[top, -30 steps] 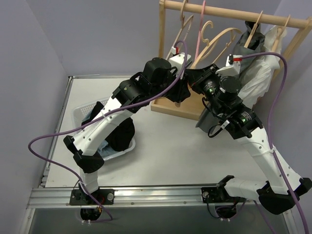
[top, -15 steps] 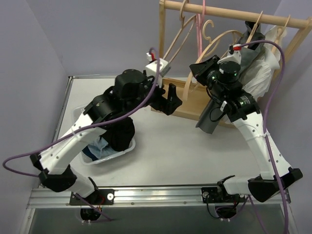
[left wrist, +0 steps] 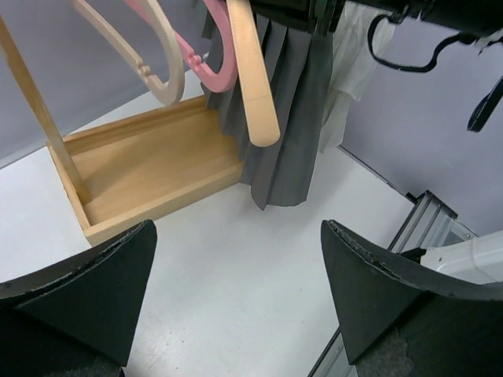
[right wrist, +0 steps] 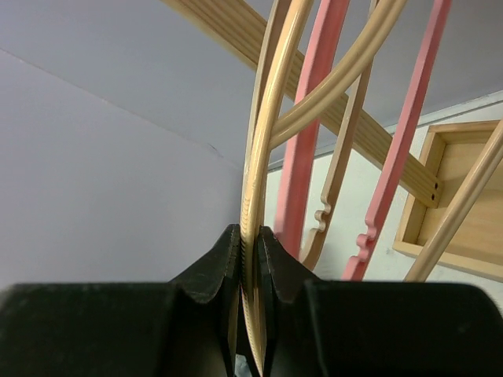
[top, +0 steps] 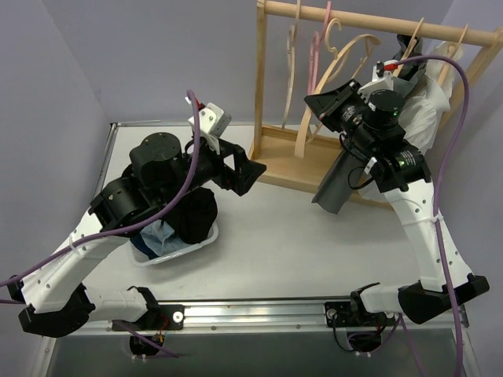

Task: Remove the skirt from the hanger
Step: Place the hanger at the clothesline.

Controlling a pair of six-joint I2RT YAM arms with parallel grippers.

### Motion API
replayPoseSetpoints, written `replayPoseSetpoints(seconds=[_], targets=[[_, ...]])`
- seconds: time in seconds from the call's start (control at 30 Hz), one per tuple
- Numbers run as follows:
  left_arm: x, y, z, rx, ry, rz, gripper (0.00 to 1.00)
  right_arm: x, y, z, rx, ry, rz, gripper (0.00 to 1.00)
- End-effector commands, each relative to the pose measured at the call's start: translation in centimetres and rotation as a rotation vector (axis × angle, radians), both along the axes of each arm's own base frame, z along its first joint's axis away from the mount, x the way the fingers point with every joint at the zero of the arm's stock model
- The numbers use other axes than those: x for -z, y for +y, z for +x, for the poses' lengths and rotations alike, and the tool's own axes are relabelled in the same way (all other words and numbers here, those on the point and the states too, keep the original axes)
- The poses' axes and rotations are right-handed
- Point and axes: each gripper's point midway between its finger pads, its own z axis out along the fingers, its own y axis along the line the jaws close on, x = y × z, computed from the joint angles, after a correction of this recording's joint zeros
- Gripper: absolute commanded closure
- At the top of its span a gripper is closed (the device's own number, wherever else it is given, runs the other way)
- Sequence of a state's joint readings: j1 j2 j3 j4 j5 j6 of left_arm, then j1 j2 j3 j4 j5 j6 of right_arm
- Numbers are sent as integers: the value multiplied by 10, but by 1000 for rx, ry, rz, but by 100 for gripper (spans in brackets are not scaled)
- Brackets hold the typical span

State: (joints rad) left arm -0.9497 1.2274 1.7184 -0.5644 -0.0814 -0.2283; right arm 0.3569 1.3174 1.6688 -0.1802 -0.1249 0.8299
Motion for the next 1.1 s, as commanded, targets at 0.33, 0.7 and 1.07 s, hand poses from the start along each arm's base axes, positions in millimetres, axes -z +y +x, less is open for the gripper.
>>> replayPoseSetpoints(seconds=[0.33,0.7,1.07], targets=[[13,-8,-6,46,19,-19,6,-52,-26,15,-38,-114,95,100],[36,-9,-14,79,82,26,6,-52,-54,49,-12,-111,163,100],[43,-15,-27,144,77,11,6,-43,-53,65,-8,-94,182,100]])
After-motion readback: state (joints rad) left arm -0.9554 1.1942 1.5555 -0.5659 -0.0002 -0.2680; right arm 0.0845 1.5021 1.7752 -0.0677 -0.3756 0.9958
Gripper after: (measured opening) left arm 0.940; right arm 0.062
